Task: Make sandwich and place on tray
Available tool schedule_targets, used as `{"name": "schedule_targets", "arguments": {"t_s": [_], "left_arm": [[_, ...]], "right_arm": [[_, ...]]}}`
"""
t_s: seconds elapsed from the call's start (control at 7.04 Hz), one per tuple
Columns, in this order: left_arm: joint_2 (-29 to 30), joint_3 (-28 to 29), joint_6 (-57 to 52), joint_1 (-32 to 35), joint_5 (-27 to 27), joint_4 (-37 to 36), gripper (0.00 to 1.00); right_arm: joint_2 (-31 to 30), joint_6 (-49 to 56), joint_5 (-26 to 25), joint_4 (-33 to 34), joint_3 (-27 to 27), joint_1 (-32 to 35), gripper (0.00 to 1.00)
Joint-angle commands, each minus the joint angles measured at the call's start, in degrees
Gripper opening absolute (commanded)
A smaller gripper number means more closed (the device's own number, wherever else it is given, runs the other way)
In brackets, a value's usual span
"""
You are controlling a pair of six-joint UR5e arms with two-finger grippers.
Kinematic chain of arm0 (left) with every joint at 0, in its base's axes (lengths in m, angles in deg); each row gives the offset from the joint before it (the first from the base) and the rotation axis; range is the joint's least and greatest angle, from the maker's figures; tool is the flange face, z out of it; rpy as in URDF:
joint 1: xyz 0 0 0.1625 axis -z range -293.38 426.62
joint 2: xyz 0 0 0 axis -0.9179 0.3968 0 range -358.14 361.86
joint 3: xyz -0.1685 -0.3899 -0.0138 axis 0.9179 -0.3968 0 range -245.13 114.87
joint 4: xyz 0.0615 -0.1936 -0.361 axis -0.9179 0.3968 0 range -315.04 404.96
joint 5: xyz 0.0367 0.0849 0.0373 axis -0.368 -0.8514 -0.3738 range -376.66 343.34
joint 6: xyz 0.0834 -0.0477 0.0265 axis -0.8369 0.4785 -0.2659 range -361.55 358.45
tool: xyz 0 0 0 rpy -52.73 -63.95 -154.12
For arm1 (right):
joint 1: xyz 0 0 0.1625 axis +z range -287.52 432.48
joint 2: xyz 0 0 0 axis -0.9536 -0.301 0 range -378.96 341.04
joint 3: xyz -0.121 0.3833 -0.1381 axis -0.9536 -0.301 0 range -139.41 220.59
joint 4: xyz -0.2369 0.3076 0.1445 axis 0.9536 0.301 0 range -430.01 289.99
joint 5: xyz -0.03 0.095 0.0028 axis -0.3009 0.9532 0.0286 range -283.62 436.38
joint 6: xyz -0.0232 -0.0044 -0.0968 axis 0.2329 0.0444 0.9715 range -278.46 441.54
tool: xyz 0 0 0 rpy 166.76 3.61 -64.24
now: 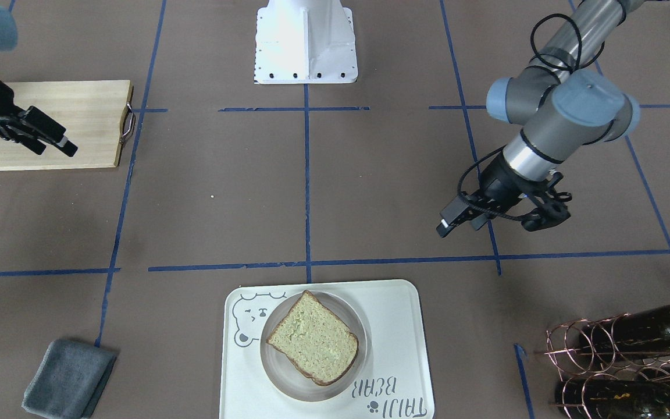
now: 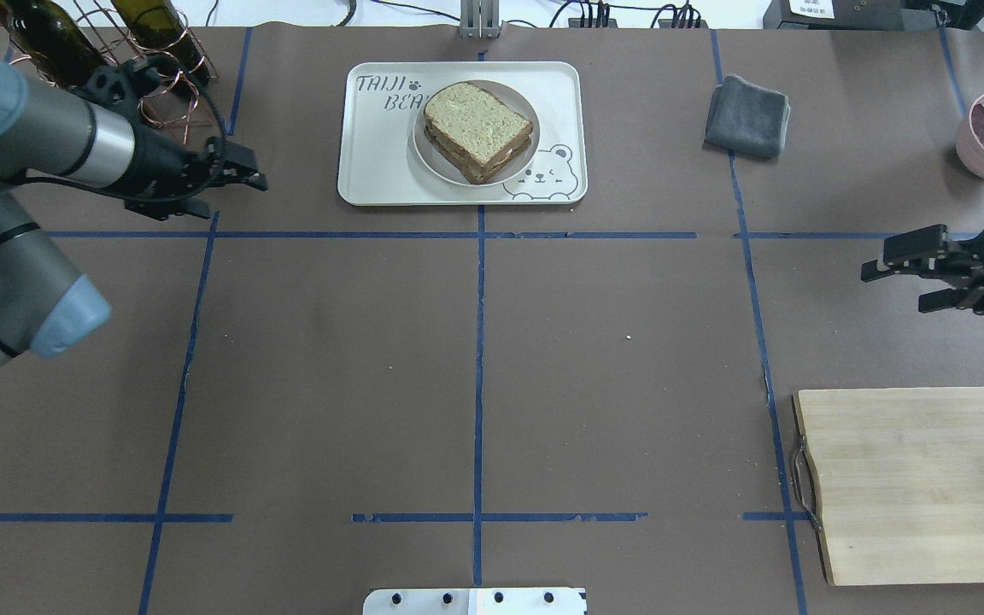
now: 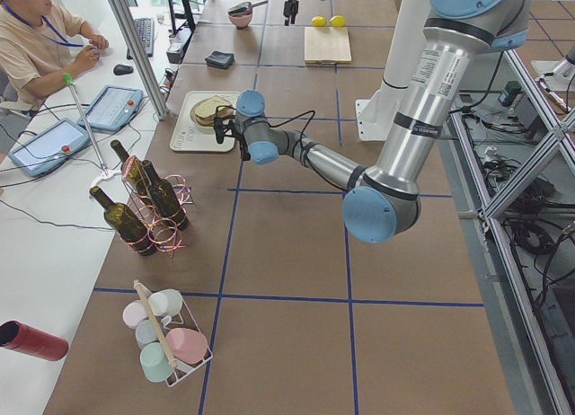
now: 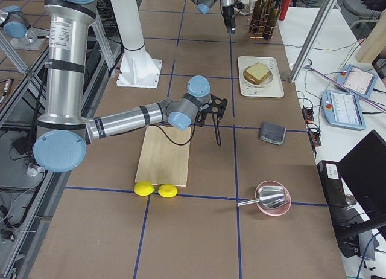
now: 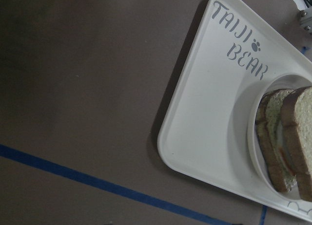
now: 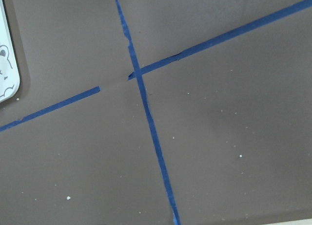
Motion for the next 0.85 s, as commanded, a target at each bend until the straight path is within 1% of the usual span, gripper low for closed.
{"name": "schedule_targets", "arguments": {"t_s": [0.0, 0.14, 0.28, 0.43, 0.57, 0.71], "left_arm": [[-12.67, -3.67, -25.27, 10.04, 4.81, -0.32, 1.00], [-16.28, -3.23, -40.17, 17.76, 7.72, -3.11, 1.00], [-17.02, -3.40, -54.68, 24.19, 7.66, -11.05, 1.00], [-16.85, -3.23, -70.22, 31.65, 7.57, -20.88, 1.00], [-16.67, -3.06, -80.56, 36.68, 7.74, -30.98, 1.00], [-16.76, -4.10, -81.80, 38.56, 8.44, -40.57, 1.00]], "right_arm": [[-0.82, 19.55, 1.98, 10.05, -1.74, 8.02, 1.00], [-0.55, 31.58, 1.98, 18.57, -1.39, 11.79, 1.00], [-0.12, 43.71, 1.20, 27.18, -0.87, 15.66, 1.00], [2.32, 55.67, 1.01, 37.71, -0.60, 20.14, 1.00], [4.87, 67.10, 0.66, 48.78, -0.68, 23.84, 1.00], [5.42, 76.43, -3.08, 56.02, -0.77, 25.44, 1.00]]}}
